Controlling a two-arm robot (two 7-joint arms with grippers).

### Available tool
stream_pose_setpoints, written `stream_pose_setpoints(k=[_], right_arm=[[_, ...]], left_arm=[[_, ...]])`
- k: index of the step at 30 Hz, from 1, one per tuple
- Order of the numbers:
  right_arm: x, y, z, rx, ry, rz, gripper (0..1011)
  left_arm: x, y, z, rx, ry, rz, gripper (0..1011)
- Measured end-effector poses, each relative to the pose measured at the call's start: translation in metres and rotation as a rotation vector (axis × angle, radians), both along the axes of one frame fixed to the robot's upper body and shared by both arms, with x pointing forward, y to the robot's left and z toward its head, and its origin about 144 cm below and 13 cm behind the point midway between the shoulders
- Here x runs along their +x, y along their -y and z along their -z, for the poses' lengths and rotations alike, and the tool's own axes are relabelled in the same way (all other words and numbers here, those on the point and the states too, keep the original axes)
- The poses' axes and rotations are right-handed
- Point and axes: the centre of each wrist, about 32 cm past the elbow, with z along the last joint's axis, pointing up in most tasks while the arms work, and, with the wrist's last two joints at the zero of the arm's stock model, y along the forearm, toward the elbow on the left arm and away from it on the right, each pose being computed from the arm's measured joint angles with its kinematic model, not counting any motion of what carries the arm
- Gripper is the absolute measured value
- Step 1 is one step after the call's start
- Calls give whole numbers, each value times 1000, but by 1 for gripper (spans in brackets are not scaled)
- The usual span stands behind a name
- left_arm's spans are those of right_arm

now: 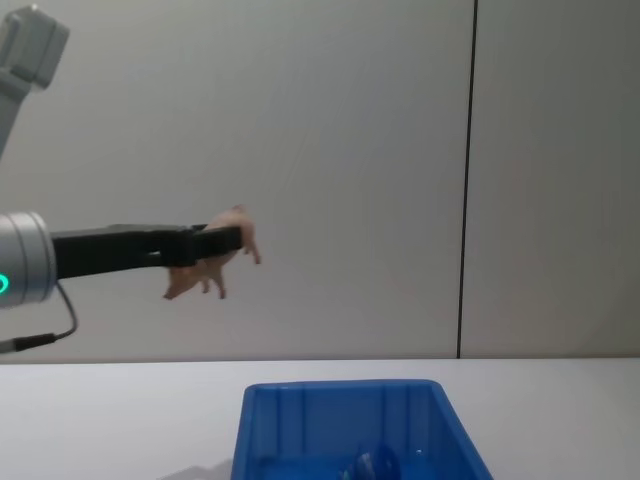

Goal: Pick up the two dolls from the table and place them into the box.

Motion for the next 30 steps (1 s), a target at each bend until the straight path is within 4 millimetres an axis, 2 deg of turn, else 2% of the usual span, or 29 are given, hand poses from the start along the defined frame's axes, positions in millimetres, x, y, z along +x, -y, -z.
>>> stream_pose_setpoints(k=[11, 26, 30], right_arm=[[0, 0, 0, 0, 0, 0, 1001], [0, 0, 0, 0, 0, 0, 1001], [0, 0, 0, 0, 0, 0, 1001]], left_arm=[[11, 10, 3, -48, -71, 139, 361], [29, 25, 30, -112, -254, 315, 365], [33, 29, 37, -128, -284, 346, 484]])
